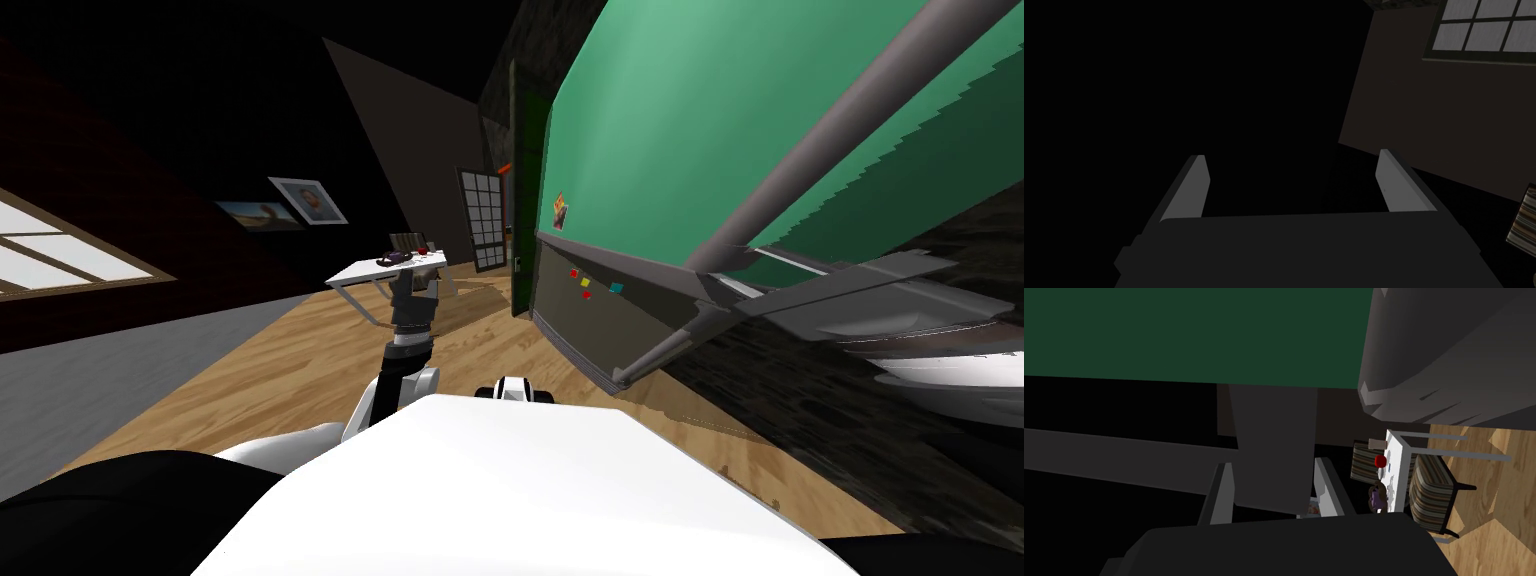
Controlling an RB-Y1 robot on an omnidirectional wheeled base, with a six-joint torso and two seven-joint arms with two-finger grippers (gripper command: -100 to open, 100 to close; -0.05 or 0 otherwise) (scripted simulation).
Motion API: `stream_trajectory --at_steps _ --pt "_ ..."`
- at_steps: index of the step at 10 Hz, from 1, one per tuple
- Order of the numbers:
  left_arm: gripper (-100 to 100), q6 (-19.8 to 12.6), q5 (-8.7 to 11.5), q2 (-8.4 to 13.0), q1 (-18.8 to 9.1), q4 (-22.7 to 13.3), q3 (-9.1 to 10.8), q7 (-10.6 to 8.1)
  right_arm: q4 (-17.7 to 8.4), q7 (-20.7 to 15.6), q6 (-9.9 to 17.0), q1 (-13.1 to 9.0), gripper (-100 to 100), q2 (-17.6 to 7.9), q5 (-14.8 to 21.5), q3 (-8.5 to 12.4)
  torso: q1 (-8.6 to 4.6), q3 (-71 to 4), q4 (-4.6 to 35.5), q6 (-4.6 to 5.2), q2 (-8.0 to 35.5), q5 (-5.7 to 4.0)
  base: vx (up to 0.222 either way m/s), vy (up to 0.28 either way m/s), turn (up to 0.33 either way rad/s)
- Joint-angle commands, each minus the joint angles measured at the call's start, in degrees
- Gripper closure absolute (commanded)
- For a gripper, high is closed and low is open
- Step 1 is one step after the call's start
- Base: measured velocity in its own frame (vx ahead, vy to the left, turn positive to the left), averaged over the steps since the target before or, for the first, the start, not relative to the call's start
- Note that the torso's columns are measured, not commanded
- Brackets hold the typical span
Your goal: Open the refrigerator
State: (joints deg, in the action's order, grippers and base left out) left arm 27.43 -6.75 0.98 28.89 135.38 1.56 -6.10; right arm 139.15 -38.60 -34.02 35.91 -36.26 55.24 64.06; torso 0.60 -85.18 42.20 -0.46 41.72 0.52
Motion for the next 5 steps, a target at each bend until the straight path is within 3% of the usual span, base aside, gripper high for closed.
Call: stream_trajectory --at_steps 1,3,5 --pt "0 0.0 0.0 0.0 0.0 0.0 0.0 0.0 -0.5 0.4 1.1 0.5 100 -0.2 0.4 1.3 0.06 0.1 0.1 0.09 0.1 0.03 -0.047 0.292 -0.03" --pt "0 0.0 0.0 0.0 0.0 0.0 0.02 0.0 -1.3 0.3 0.6 1.6 100 0.5 0.8 1.8 -0.65 0.2 0.2 0.18 0.3 -0.09 -0.001 0.173 -0.043" --pt "0 0.0 0.0 0.0 0.0 0.0 0.01 0.0 -1.9 0.3 1.0 2.1 100 0.7 1.2 2.5 -0.26 0.2 0.0 0.21 0.1 -0.24 0.071 0.296 -0.062"
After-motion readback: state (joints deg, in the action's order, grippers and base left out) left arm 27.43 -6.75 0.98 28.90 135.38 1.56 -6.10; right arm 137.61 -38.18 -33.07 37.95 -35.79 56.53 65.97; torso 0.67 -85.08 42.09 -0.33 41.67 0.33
